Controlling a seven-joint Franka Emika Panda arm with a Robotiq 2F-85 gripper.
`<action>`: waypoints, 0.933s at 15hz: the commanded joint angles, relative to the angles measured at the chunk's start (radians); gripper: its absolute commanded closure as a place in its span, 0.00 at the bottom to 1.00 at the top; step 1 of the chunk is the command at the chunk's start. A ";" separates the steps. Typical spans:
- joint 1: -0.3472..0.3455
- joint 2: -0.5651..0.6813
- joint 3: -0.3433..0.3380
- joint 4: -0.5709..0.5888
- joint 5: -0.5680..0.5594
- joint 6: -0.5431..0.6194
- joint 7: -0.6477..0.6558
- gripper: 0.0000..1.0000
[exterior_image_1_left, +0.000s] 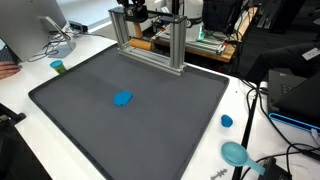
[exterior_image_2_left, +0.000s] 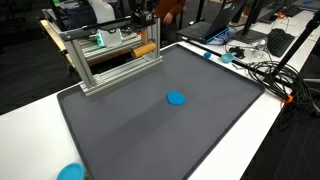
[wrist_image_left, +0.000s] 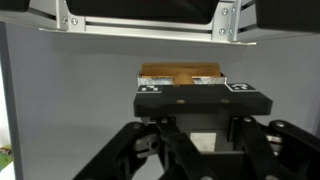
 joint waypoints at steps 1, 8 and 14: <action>0.012 -0.150 -0.002 -0.141 0.018 0.048 -0.018 0.78; 0.038 -0.268 0.028 -0.247 0.044 0.078 0.092 0.78; 0.032 -0.329 0.036 -0.324 0.054 0.101 0.175 0.78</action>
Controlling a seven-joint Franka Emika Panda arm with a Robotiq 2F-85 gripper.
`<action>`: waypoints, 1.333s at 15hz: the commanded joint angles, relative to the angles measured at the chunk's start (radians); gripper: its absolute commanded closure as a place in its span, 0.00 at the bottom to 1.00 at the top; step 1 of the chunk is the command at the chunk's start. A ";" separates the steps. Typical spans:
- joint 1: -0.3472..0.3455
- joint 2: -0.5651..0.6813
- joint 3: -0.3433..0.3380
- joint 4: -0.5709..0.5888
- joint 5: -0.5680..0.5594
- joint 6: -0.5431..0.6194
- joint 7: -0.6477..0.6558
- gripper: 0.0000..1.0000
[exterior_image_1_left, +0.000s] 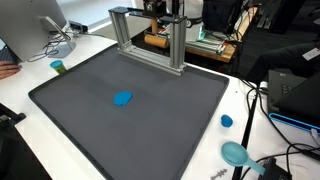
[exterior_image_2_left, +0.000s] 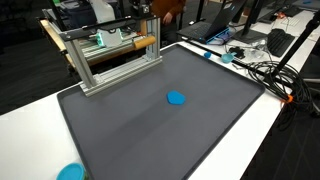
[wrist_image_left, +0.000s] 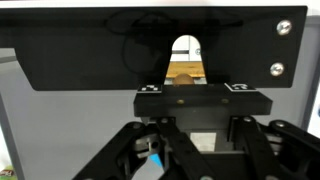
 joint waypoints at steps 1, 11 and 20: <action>-0.004 -0.078 -0.001 -0.067 0.020 0.020 0.043 0.78; -0.001 -0.173 -0.004 -0.156 0.012 0.001 0.023 0.78; 0.009 -0.202 -0.010 -0.174 0.025 -0.023 -0.003 0.22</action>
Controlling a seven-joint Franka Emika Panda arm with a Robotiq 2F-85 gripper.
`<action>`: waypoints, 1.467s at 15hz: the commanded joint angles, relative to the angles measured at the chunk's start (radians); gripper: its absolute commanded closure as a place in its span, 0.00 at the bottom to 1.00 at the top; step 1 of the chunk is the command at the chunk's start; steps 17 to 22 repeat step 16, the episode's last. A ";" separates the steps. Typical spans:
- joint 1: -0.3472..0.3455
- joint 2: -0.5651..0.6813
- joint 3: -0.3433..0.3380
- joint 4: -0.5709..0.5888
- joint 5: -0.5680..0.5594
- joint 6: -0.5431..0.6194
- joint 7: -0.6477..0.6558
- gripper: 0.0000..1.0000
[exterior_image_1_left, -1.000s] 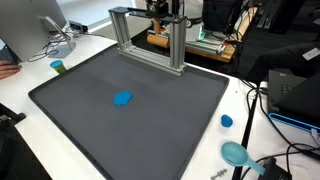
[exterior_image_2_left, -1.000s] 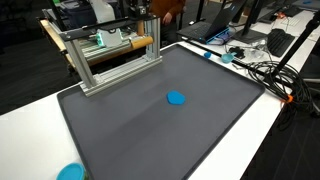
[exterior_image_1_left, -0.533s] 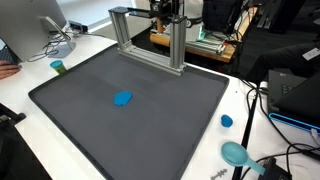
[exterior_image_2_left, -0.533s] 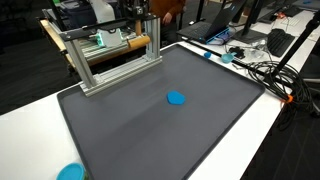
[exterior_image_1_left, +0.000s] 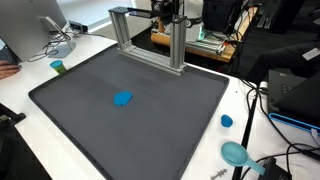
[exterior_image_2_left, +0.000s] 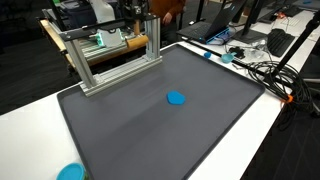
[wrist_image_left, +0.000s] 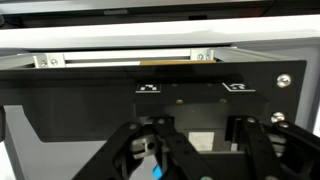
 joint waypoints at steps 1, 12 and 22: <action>0.011 -0.048 -0.006 -0.016 0.023 -0.018 -0.018 0.15; -0.050 -0.185 -0.001 -0.038 -0.039 0.142 0.034 0.00; -0.058 -0.151 -0.010 -0.005 -0.038 0.182 0.017 0.00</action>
